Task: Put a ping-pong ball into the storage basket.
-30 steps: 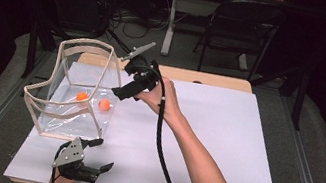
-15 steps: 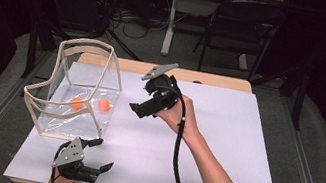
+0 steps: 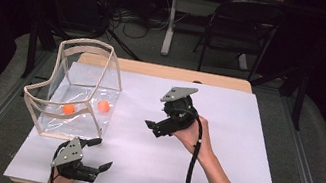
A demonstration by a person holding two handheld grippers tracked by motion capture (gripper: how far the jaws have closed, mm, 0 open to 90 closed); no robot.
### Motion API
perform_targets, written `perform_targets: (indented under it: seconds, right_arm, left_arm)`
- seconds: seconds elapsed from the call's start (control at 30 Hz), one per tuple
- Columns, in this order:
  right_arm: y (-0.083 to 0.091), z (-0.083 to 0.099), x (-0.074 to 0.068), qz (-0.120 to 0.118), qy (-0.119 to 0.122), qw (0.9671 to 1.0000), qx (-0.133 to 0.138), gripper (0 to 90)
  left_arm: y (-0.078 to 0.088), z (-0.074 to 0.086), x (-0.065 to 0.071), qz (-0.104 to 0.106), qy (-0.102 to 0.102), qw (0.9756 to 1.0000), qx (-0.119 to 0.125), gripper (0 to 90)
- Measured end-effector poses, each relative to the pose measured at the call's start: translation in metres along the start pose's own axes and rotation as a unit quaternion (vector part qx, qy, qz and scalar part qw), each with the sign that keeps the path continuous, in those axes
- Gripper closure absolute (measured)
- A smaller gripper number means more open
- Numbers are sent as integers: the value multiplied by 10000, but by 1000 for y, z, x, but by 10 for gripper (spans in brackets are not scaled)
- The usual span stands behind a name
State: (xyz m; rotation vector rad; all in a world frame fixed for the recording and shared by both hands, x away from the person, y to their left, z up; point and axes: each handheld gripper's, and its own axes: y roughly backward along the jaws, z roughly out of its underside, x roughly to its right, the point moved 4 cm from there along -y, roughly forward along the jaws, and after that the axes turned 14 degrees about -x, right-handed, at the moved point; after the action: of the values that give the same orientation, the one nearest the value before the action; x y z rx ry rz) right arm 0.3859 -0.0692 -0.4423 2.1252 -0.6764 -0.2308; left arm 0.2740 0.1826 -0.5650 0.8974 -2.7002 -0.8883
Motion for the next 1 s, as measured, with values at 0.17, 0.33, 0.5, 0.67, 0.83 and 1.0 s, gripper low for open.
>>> perform_targets:
  seconds: [0.17,0.33,0.5,0.67,0.83,1.0]
  right_arm:
    - [1,20,-1,88,-45,9999,-17,0]
    - [4,40,-3,182,-110,9998,61,0]
    - [6,59,-2,242,-193,9994,133,0]
    - [6,78,0,291,-329,9989,189,0]
    - [5,94,0,347,-390,9984,207,0]
    - [4,111,-1,466,-423,9978,195,0]
  left_arm:
    - [0,0,0,2,16,10000,-3,157]
    - [0,0,1,6,-3,10000,-15,157]
    - [0,0,0,-6,4,10000,-4,157]
    - [0,1,0,0,7,10000,-13,157]
    - [0,1,0,-11,25,10000,-13,157]
    - [1,1,0,-14,30,10000,-19,157]
